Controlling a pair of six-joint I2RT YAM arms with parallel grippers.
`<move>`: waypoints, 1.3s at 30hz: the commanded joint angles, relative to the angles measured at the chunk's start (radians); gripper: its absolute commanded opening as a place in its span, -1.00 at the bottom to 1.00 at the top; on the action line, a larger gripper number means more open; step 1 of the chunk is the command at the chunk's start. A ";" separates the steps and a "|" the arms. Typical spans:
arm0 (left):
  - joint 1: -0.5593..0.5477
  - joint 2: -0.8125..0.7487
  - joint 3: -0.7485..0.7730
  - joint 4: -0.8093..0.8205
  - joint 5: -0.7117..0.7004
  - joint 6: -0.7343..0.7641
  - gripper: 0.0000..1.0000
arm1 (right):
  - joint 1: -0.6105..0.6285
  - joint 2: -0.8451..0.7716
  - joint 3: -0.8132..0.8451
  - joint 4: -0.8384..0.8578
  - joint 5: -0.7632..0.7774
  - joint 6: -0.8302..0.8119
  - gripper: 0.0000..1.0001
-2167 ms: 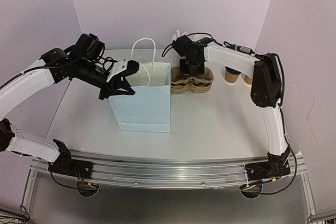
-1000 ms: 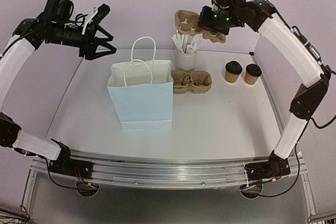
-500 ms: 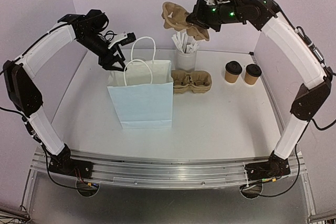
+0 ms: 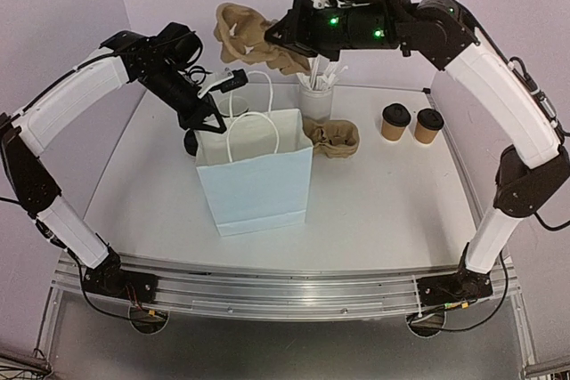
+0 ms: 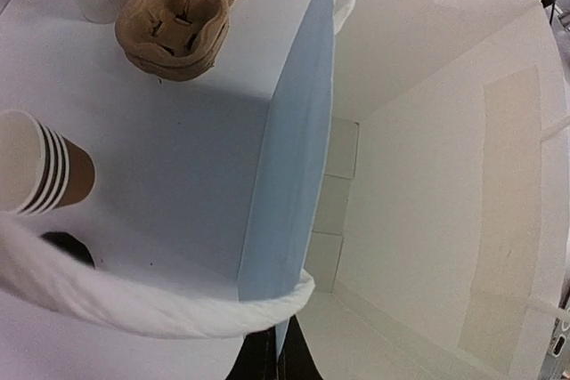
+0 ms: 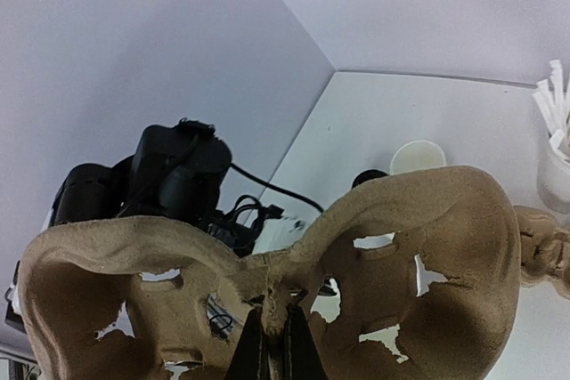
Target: Pack the takeout coffee
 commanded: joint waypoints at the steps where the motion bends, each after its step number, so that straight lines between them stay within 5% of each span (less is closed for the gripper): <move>1: -0.021 -0.092 -0.045 0.065 -0.102 -0.274 -1.00 | 0.077 0.023 -0.011 0.024 0.075 0.009 -1.00; 10: -0.049 -0.202 -0.208 0.207 -0.071 -0.372 -1.00 | 0.102 0.102 -0.102 0.026 0.088 -0.024 -1.00; 21: -0.047 -0.242 -0.230 0.258 -0.108 -0.438 -1.00 | 0.102 0.067 -0.315 -0.073 0.087 0.007 -1.00; 32: -0.049 -0.266 -0.265 0.283 -0.140 -0.325 -1.00 | 0.073 0.153 -0.085 -0.314 0.174 0.244 -1.00; 39: -0.049 -0.250 -0.232 0.280 -0.116 -0.373 -1.00 | 0.109 0.345 0.106 -0.511 0.253 0.218 -1.00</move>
